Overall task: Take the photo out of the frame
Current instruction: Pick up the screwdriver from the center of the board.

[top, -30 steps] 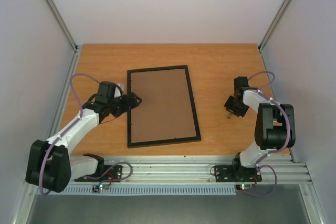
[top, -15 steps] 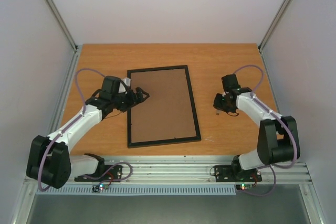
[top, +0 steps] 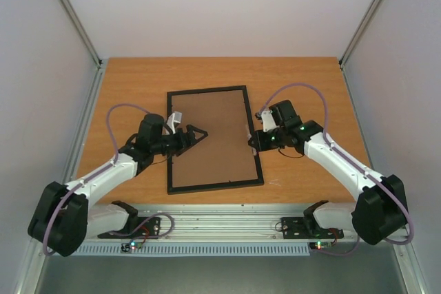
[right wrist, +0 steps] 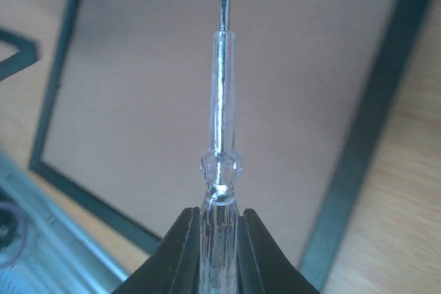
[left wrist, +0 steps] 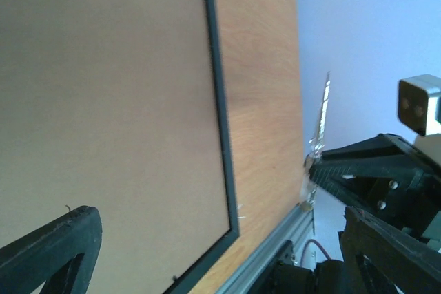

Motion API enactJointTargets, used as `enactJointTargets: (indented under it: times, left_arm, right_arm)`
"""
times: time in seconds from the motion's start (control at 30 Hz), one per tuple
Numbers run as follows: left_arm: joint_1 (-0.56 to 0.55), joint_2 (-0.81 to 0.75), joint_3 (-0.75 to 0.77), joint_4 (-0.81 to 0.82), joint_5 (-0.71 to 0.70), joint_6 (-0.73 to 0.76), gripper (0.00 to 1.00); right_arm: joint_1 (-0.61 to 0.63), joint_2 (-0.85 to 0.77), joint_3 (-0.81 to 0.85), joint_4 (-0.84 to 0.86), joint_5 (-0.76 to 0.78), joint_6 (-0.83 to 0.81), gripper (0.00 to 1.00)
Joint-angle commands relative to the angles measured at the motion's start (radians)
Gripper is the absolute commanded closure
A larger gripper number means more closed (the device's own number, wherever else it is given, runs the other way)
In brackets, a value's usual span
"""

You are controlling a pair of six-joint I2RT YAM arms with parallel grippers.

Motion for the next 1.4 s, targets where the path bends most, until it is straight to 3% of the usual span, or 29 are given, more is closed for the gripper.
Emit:
enactJointTargets:
  times: [0.0, 0.23, 0.57, 0.7, 0.97, 1.07, 1.23, 1.37]
  left_arm:
    - [-0.034, -0.016, -0.018, 0.243, 0.058, -0.061, 0.06]
    - [-0.085, 0.094, -0.015, 0.441, 0.073, -0.168, 0.13]
    - [-0.139, 0.196, -0.001, 0.585, 0.084, -0.224, 0.31]
    - [-0.143, 0.208, 0.001, 0.581, 0.06, -0.222, 0.44]
    - [-0.144, 0.172, -0.008, 0.528, 0.03, -0.209, 0.86]
    - [-0.147, 0.152, -0.022, 0.52, 0.01, -0.213, 0.99]
    - [-0.148, 0.094, -0.037, 0.449, -0.07, -0.221, 1.0]
    - [-0.148, 0.021, -0.049, 0.33, -0.166, -0.235, 0.99]
  right_arm:
    - [0.072, -0.048, 0.005, 0.031, -0.142, -0.079, 0.99]
    - [0.145, -0.022, 0.031, 0.112, -0.279, -0.084, 0.99]
    - [0.206, 0.068, 0.097, 0.118, -0.25, -0.107, 0.99]
    - [0.231, 0.087, 0.113, 0.11, -0.212, -0.119, 0.99]
    - [0.26, 0.11, 0.137, 0.079, -0.136, -0.16, 0.97]
    - [0.27, 0.128, 0.153, 0.073, -0.113, -0.173, 0.93]
    - [0.305, 0.159, 0.198, 0.03, -0.035, -0.22, 0.69]
    - [0.333, 0.168, 0.21, 0.008, 0.029, -0.255, 0.61]
